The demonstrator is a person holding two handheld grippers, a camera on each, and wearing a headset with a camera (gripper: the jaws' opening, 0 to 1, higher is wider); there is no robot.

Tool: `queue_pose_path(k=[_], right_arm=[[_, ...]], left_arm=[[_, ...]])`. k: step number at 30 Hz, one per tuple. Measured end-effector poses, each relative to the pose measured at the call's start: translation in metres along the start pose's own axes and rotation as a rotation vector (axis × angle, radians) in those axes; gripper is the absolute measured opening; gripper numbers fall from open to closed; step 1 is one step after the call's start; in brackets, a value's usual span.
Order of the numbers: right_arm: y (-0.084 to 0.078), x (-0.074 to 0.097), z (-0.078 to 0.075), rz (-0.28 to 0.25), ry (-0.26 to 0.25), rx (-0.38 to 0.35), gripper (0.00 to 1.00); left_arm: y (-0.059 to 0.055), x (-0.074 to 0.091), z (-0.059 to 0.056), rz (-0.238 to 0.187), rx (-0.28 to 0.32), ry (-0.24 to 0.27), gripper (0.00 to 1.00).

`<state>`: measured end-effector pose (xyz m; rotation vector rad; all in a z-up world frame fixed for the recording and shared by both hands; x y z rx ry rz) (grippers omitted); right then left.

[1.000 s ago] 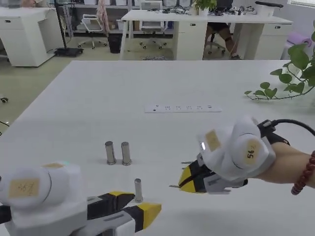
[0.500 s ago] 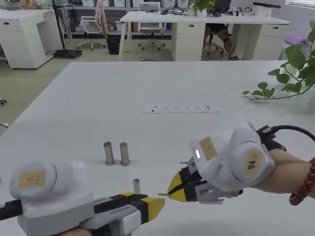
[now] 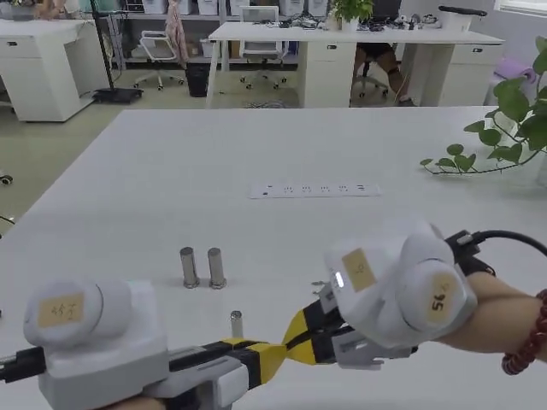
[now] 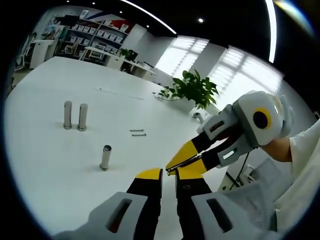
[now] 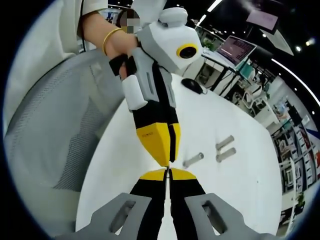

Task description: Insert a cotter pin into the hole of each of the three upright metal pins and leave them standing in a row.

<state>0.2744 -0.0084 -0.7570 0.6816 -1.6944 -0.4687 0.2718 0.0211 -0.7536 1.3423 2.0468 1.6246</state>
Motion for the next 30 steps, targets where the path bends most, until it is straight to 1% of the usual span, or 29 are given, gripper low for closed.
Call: queue_pose_path(k=[2,5,7,9,15,22,28,30], right_arm=[[0.0012,0.0004,-0.0005,-0.005,-0.006,-0.002,0.02],[0.0022,0.0008,-0.0007,-0.008,-0.009,-0.001,0.02],[0.0025,0.0007,-0.0004,-0.009,-0.009,-0.002,0.02],[0.0026,0.0003,0.0001,-0.008,-0.008,-0.001,0.02],[0.0035,-0.0011,0.001,-0.009,-0.009,0.0,0.02],[0.004,-0.0015,-0.0007,-0.011,-0.018,-0.011,0.03],[0.0037,-0.0028,-0.0009,-0.032,-0.017,-0.055,0.04],[0.003,-0.0033,-0.0022,-0.039,-0.025,-0.071,0.05]], left_arm=[[-0.0005,-0.0001,-0.0004,0.002,0.001,0.0,0.04],[-0.0021,0.0001,0.0001,0.005,0.01,0.002,0.04],[-0.003,0.0002,0.0007,0.006,0.013,0.004,0.02],[-0.0035,0.0003,0.0011,0.002,0.024,0.004,0.01],[-0.0041,0.0008,0.0011,0.001,0.031,0.005,0.01],[-0.0026,0.0006,0.0025,-0.008,0.018,0.009,0.0],[-0.0032,0.0011,0.0038,-0.016,0.022,0.004,0.0],[-0.0024,0.0016,0.0041,-0.022,0.015,0.006,0.0]])
Point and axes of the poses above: the centre of the closed fingertips' face, and the gripper's own axes: x roughly backward along the fingers, z roughly to its left, y roughly out of its top, the point moved 2 cm from there along x, roughly backward along the fingers, and after that the axes turned 11 degrees about -x, right-handed, at the moved point
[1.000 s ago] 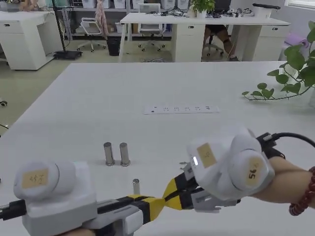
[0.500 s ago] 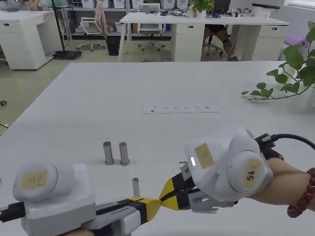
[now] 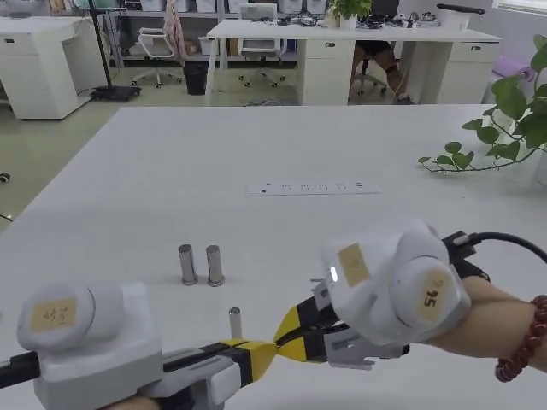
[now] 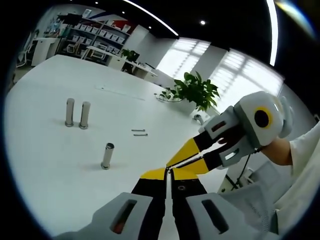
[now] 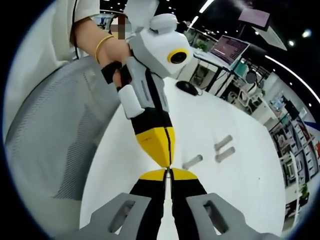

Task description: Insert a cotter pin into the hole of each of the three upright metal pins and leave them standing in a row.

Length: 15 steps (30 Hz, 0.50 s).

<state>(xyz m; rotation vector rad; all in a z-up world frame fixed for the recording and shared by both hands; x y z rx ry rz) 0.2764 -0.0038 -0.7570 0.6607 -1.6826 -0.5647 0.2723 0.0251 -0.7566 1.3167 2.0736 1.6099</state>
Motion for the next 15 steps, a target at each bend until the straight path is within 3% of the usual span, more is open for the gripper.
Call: queue_pose_path(k=[7,12,15], right_arm=[[-0.0043,0.0019,-0.0019,-0.016,0.006,-0.077,0.08],[-0.0071,0.0059,-0.0029,-0.038,0.021,-0.171,0.1],[-0.0086,0.0076,-0.0002,-0.055,0.056,-0.237,0.11]], left_arm=[[-0.0026,0.0011,0.0027,0.014,-0.028,0.009,0.0],[-0.0059,0.0019,0.0049,0.034,-0.077,0.015,0.0],[-0.0069,0.0027,0.0028,0.042,-0.134,0.005,0.0]])
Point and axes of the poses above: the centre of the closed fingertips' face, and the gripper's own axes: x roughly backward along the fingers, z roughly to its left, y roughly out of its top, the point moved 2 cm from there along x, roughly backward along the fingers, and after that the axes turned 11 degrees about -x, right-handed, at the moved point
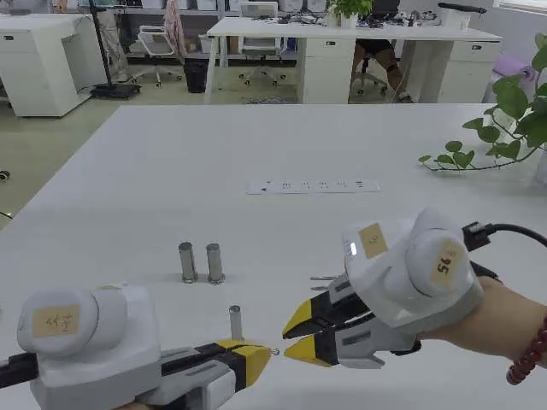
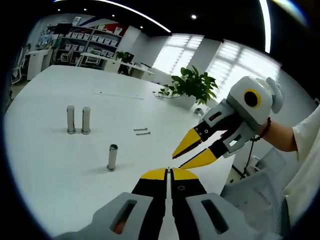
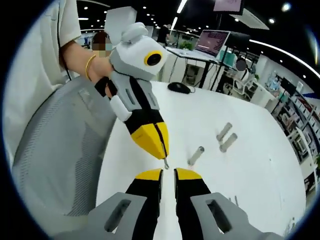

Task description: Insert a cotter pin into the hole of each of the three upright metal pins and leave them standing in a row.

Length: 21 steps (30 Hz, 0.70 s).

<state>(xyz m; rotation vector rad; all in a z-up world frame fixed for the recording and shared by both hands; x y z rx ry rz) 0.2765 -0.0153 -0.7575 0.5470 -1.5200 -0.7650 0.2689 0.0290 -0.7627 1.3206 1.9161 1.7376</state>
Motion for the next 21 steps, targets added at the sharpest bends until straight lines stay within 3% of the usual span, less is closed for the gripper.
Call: queue_pose_path(k=[4,12,21], right_arm=[[-0.003,0.002,0.002,-0.009,0.043,-0.062,0.13],[-0.007,0.004,0.009,-0.037,0.129,-0.151,0.15],[-0.011,0.007,0.023,-0.031,0.236,-0.177,0.16]], left_arm=[[-0.002,0.0,-0.003,0.025,-0.069,-0.017,0.0],[-0.003,0.003,-0.013,0.032,-0.159,-0.08,0.0],[-0.007,0.004,-0.028,0.039,-0.242,-0.153,0.0]])
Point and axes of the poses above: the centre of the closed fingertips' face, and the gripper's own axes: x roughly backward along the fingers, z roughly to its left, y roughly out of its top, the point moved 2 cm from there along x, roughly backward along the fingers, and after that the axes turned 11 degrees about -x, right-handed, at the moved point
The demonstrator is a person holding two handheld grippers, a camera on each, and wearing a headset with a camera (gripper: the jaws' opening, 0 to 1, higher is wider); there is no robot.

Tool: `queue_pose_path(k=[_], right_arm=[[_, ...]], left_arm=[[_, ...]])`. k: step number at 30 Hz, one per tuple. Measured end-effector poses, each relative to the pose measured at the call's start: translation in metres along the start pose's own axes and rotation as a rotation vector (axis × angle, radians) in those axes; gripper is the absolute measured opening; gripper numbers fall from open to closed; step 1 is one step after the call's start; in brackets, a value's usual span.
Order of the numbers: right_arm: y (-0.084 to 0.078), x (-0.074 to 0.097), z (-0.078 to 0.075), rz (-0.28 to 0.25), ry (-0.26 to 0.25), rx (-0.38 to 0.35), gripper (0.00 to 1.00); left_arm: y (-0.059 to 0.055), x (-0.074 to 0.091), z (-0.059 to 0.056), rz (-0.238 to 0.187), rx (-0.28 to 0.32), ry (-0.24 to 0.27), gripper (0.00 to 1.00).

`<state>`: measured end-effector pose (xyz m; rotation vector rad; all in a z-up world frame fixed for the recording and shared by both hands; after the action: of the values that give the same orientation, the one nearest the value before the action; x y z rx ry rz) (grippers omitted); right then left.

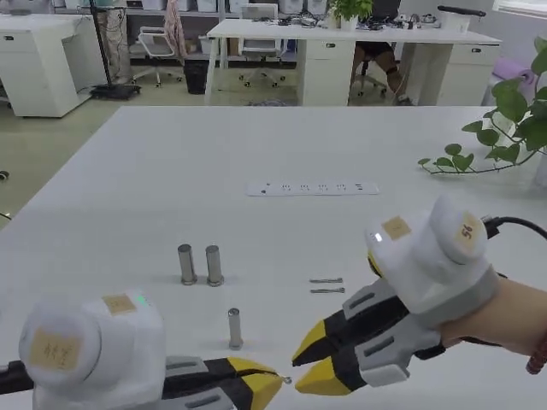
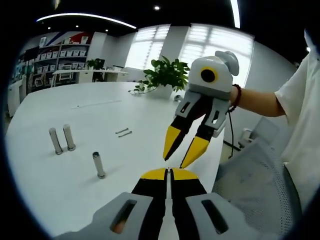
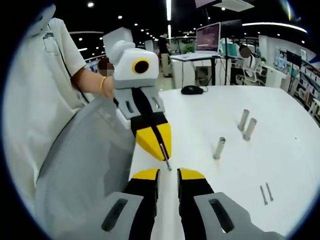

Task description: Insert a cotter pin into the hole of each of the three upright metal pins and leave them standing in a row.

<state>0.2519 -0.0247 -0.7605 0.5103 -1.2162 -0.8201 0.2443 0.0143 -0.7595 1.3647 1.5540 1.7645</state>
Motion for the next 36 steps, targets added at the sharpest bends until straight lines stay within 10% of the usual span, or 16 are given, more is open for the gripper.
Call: queue_pose_path(k=[36], right_arm=[[-0.008,-0.003,0.016,0.037,0.088,0.079,0.04]], left_arm=[[0.004,-0.002,-0.02,-0.012,-0.119,-0.104,0.0]])
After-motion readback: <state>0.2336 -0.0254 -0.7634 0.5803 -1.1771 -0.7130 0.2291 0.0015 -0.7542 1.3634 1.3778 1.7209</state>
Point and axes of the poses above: the centre of the closed fingertips' face, and the gripper's own axes: x roughly backward along the fingers, z roughly to its left, y roughly out of its top, the point moved 2 cm from there along x, roughly backward along the fingers, and after that the axes turned 11 degrees about -x, right-handed, at the moved point
